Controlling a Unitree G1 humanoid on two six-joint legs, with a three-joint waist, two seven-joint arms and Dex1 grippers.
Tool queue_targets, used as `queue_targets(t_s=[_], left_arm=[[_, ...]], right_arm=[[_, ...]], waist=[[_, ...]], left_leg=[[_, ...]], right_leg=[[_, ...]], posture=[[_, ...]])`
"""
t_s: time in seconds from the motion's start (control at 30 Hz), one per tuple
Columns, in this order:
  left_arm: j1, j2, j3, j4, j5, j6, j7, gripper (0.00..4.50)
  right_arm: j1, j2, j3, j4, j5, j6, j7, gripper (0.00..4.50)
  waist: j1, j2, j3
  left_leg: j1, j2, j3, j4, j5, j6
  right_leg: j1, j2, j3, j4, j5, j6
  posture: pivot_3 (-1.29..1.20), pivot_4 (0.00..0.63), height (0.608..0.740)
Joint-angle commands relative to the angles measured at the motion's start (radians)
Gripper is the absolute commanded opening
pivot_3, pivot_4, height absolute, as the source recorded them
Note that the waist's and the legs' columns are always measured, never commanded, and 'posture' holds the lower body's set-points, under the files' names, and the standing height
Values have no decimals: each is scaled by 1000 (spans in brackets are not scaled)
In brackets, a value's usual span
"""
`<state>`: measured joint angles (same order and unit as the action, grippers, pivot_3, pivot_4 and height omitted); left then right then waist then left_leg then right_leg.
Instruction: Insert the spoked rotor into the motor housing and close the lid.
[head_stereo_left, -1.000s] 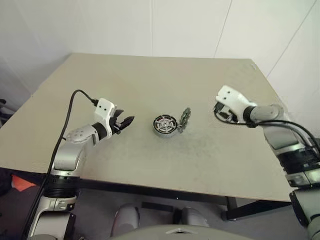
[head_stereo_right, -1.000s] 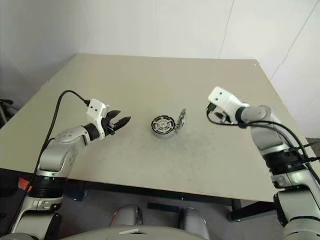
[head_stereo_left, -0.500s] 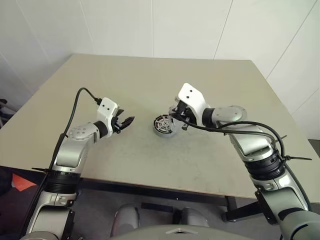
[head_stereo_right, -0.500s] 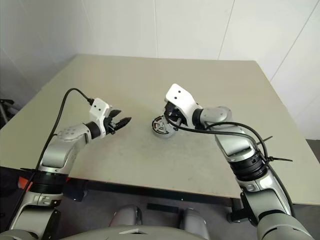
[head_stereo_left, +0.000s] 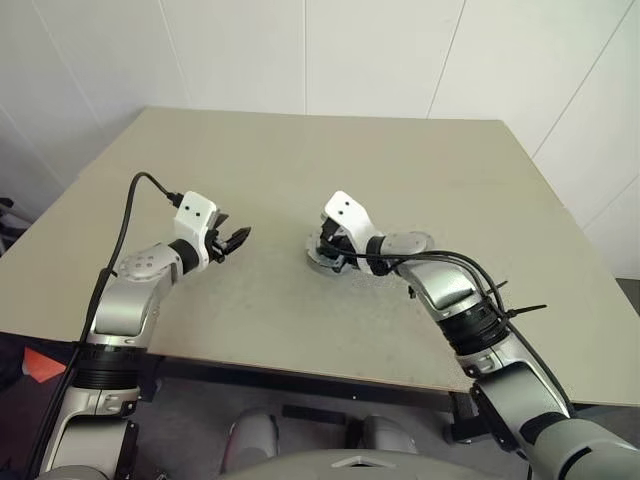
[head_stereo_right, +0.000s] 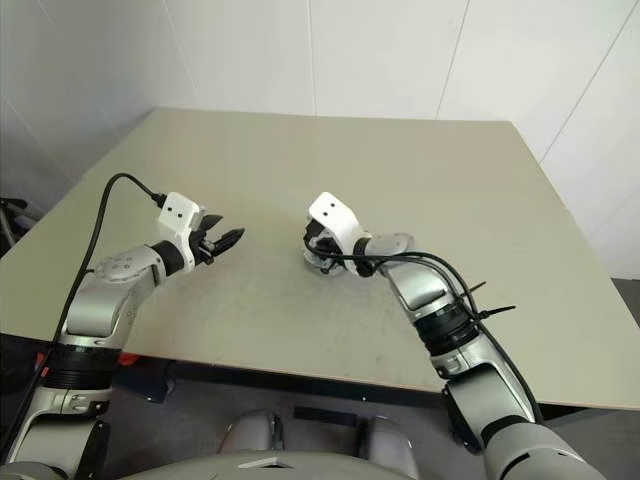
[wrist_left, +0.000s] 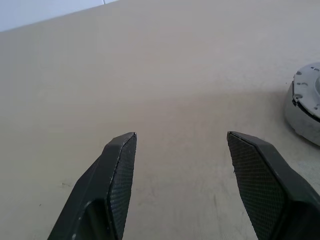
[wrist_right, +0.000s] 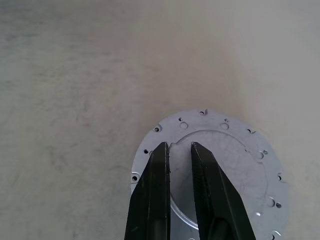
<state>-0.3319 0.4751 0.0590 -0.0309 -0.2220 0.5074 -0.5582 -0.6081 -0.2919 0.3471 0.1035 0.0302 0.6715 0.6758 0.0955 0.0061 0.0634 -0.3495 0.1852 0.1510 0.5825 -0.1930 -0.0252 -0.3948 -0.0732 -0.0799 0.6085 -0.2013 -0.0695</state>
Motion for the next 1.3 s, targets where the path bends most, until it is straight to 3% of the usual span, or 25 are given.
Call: queue_targets(t_s=[0.03, 0.33, 0.57, 0.7, 0.77, 0.97, 1.3], left_arm=[[-19, 8, 12, -38, -4, -10, 5, 3059], [-40, 17, 18, -13, -3, -17, -2, 3059], [-50, 7, 1, 28, 15, -59, 0, 3059], [-56, -4, -19, 34, 21, -65, -4, 3059], [-59, -5, -23, 37, 22, -66, -5, 3059], [-57, 1, -21, 38, 23, -63, -12, 3059], [-51, 6, -17, 33, 26, -59, -11, 3059]], right_arm=[[3, 46, -35, 109, 13, -31, -30, 697], [42, 66, -83, 182, 20, -112, -32, 697], [15, 55, -177, 92, 100, -131, 4, 697], [12, 50, -178, 112, 85, -198, 4, 1606], [16, 50, -177, 119, 86, -209, 9, 2324], [31, 55, -163, 117, 75, -216, 6, 4429], [65, 51, -106, 150, 21, -232, -5, 4474]], waist=[[-1, 0, 0], [0, -3, -2], [0, -3, -2], [0, -3, -2], [-1, -3, -2], [-1, -3, -2], [-1, -3, -2]], left_leg=[[1, 0, 0, 0, 0, 0], [17, 0, 0, -1, -1, 2], [15, 0, 0, -1, -1, 2], [8, 0, 0, -1, 0, 0], [2, 0, 0, -1, 0, 0], [-2, 0, 0, -1, 0, 0], [0, 0, 0, -1, 0, 0]], right_leg=[[1, 0, 0, 0, 0, 0], [16, 0, 0, -1, -4, 7], [16, 0, 0, -2, -4, 7], [7, 0, 0, -1, -3, 5], [2, 0, 0, -1, 0, -1], [-1, 0, 0, -1, 0, -1], [0, 0, 0, -1, 0, -1]], posture=[[0, 0, 740], [0, 0, 740], [0, 0, 740], [0, 0, 740], [0, 0, 740], [0, 0, 740], [0, 0, 740]])
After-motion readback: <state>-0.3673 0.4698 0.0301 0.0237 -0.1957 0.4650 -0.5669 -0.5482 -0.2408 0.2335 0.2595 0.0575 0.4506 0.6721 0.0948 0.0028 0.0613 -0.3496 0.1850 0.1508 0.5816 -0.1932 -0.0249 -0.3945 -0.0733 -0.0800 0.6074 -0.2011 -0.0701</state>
